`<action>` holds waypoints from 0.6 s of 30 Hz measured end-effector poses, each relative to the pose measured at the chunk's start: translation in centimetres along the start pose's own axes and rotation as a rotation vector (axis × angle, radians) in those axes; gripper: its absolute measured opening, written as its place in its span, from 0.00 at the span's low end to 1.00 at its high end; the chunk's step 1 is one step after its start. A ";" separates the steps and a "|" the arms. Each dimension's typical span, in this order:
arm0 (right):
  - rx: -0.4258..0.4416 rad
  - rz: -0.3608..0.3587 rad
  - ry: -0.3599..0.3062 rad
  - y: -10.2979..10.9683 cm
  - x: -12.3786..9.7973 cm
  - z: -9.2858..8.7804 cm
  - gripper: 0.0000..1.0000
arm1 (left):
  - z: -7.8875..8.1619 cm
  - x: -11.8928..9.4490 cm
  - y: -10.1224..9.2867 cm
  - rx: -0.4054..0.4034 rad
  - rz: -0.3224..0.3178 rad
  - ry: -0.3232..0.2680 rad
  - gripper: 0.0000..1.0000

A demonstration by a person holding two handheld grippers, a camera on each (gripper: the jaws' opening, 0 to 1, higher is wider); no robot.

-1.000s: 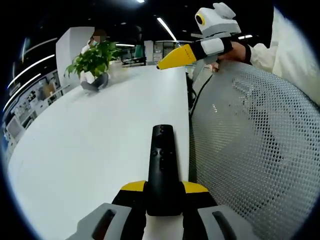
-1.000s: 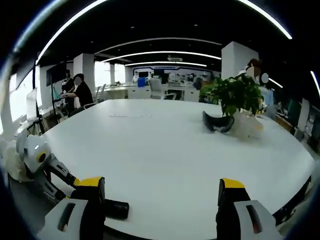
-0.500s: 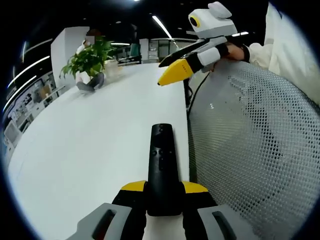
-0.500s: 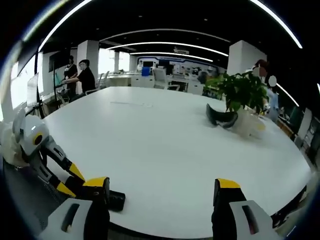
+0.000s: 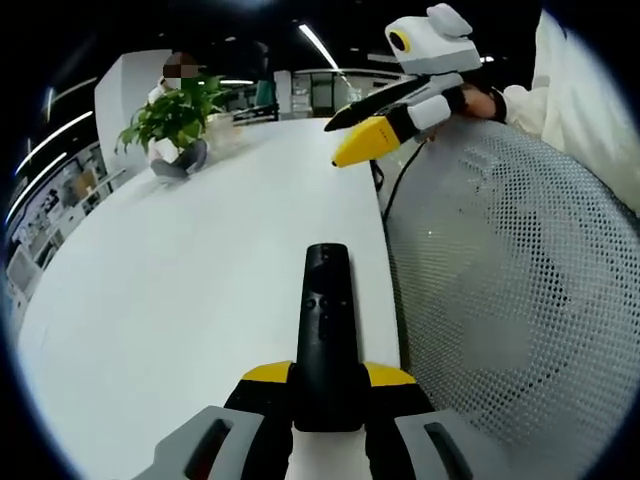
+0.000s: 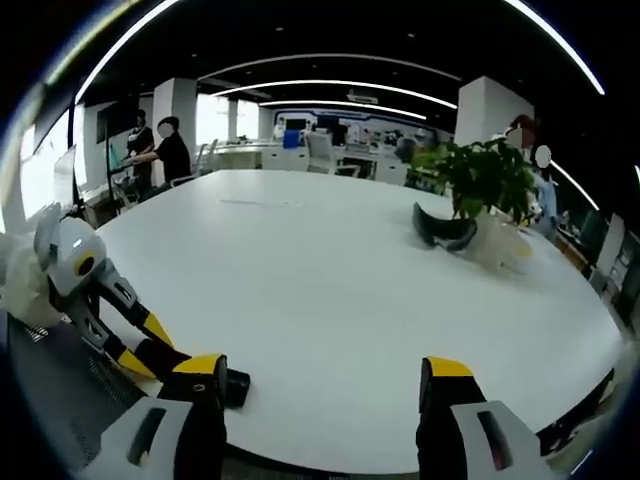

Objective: Press the specified remote control buttons in sequence, fully releasing each button before pressing the next.

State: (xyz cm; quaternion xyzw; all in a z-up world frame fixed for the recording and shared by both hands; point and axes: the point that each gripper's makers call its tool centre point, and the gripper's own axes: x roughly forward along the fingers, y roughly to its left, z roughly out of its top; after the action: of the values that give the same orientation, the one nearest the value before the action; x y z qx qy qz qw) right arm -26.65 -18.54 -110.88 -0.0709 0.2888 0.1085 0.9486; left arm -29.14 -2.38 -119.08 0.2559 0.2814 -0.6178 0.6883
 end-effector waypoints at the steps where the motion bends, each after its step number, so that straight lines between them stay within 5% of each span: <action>1: 0.000 0.000 0.001 0.0 0.0 0.0 0.78 | 0.0 0.0 0.1 0.002 0.001 0.003 0.25; 18: -0.003 0.008 0.028 0.2 0.2 -0.4 0.74 | -0.9 -1.0 3.2 -0.023 0.034 0.039 0.25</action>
State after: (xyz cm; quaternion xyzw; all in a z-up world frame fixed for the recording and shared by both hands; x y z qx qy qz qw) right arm -26.79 -18.45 -111.34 -0.0727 0.3024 0.1118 0.9438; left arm -26.12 -0.73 -118.96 0.2648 0.2976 -0.5976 0.6958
